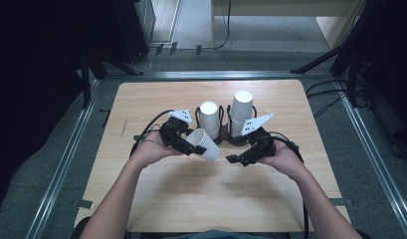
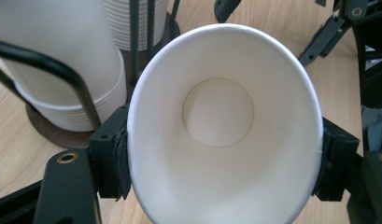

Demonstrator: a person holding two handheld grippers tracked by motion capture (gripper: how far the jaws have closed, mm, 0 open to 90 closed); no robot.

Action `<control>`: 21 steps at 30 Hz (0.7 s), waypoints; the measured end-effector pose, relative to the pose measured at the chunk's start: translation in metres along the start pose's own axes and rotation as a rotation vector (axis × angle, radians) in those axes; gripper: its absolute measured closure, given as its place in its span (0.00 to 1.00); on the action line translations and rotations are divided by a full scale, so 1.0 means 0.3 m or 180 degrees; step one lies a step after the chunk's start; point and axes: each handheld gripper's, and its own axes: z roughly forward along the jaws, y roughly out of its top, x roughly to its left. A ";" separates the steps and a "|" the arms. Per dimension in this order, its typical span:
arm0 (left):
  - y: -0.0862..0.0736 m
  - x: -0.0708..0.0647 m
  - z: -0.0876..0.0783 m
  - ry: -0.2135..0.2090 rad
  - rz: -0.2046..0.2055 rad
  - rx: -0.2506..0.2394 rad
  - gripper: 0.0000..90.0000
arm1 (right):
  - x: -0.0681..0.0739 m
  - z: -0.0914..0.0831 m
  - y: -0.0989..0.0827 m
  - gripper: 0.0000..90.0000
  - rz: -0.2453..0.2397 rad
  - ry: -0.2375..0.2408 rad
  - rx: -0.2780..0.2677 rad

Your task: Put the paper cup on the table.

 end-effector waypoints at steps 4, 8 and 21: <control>-0.007 0.006 -0.016 0.0043 -0.0019 -0.0007 0.27 | 0.000 -0.005 0.002 0.26 0.0012 -0.0011 -0.0036; -0.015 0.012 -0.030 0.0054 -0.0046 -0.0004 0.27 | 0.002 -0.009 0.003 0.26 0.0009 -0.0020 -0.0062; -0.050 0.035 -0.095 0.0194 -0.0146 -0.0039 0.27 | -0.019 -0.024 -0.002 0.26 0.0044 -0.0087 -0.0065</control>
